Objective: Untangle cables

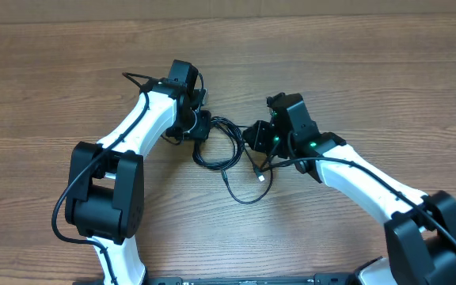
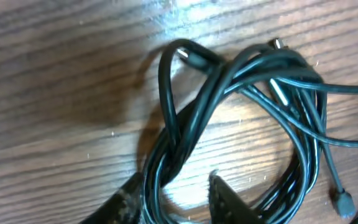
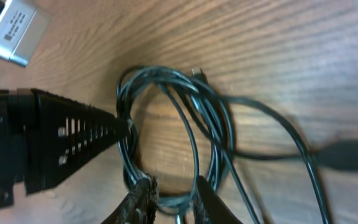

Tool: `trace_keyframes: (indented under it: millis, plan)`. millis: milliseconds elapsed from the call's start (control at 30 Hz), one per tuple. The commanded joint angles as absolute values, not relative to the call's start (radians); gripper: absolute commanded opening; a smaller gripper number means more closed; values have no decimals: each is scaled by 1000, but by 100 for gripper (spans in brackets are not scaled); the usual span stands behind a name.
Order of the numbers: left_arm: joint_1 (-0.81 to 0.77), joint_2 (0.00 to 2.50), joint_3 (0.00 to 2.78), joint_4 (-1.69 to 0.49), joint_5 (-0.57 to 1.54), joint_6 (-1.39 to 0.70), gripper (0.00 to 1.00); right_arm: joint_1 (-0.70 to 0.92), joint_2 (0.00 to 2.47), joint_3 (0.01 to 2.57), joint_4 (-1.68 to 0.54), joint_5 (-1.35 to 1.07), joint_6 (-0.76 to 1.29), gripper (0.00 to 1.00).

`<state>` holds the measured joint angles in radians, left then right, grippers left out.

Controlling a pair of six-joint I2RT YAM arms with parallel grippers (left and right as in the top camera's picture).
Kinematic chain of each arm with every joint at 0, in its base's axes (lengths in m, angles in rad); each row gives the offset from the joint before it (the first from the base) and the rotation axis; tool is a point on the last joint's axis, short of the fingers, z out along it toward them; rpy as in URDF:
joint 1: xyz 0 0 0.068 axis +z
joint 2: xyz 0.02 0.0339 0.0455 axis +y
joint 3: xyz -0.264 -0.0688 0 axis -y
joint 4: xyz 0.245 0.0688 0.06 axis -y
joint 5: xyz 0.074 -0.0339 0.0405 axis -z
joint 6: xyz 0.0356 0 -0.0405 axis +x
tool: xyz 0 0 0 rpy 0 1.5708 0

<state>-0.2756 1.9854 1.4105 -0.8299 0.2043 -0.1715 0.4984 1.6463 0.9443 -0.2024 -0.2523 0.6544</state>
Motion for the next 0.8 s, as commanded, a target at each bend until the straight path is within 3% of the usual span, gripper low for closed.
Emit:
trace_keyframes:
  millis: [0, 300, 767]
  plan:
    - [-288, 1969, 1405, -820, 195, -195, 38, 520, 1695, 954, -152, -206, 659, 20]
    - [-287, 1969, 1329, -725, 191, -194, 34, 578, 1817, 954, -12, -201, 658, 25]
    - [-288, 1969, 1309, -692, 191, -194, 28, 579, 1869, 954, 5, -175, 659, 25]
